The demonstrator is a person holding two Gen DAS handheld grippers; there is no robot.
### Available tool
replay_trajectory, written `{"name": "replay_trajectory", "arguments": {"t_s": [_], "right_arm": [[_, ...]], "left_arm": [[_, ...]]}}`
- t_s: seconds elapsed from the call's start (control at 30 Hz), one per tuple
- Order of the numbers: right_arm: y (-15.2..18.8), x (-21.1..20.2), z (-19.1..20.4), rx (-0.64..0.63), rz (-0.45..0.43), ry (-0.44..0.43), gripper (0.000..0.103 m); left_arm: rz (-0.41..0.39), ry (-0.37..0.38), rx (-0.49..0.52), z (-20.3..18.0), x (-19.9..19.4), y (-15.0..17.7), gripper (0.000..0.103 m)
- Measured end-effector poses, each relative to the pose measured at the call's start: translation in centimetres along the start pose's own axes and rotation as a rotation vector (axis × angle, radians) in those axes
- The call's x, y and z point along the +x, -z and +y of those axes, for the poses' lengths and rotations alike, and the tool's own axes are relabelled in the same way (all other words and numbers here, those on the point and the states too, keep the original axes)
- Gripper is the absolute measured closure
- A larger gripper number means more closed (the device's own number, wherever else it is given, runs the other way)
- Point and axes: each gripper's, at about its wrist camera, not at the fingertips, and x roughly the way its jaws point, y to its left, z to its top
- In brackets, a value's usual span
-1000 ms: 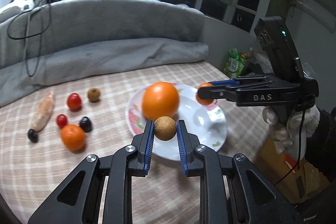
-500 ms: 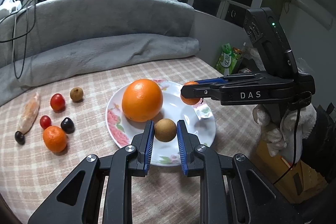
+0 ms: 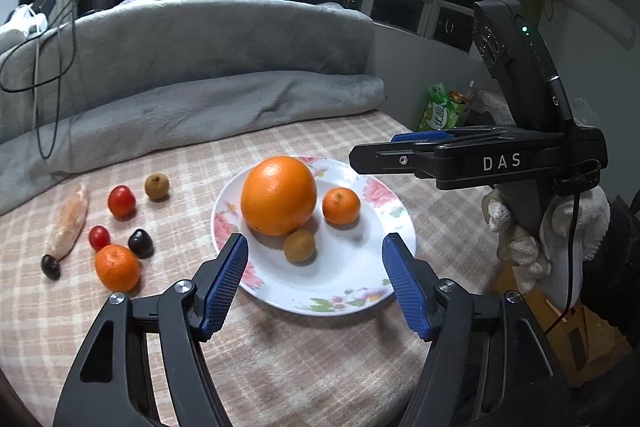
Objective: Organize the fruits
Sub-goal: 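Lower the mandarin and kiwi onto the plate and open both grippers, then move the right gripper to a brown kiwi while the left gripper approaches a dark plum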
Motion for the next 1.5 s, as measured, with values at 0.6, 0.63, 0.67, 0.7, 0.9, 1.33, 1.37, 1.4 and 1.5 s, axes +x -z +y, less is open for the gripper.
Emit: {"name": "replay_trajectory", "arguments": {"t_s": [0.6,0.63,0.67,0.7,0.9,1.33,1.37,1.4,1.5], "right_arm": [[-3.8,2.8,3.2,-0.052,0.020,-0.068,0.016],[-4.1,3.0,3.4,-0.055,0.025,-0.073,0.016],[-4.5,3.4,3.7,-0.057,0.032,-0.082,0.016],[-4.8,3.6,3.8,-0.058,0.036,-0.088,0.016],[-7.2,6.0,5.6,-0.084,0.084,-0.129,0.016],[-9.7,12.6,8.8,-0.100,0.245,-0.174,0.034],[-9.8,13.0,8.9,-0.101,0.256,-0.172,0.036],[-9.8,13.5,9.1,-0.104,0.268,-0.171,0.037],[-10.1,14.9,9.3,-0.096,0.298,-0.171,0.039]], "left_arm": [[-0.023,-0.110,-0.049,4.5,-2.0,0.0,0.033],[-0.023,-0.122,-0.059,5.0,-2.1,0.1,0.033],[-0.023,-0.127,-0.063,5.4,-2.1,0.1,0.033],[-0.023,-0.137,-0.069,5.9,-2.3,0.1,0.033],[-0.019,-0.204,-0.104,8.9,-3.0,0.3,0.033],[0.029,-0.322,-0.196,16.2,-3.4,2.2,0.045],[0.033,-0.323,-0.203,16.6,-3.3,2.2,0.046],[0.039,-0.322,-0.215,17.2,-3.2,2.3,0.047],[0.055,-0.321,-0.236,18.3,-2.8,2.3,0.052]]}}
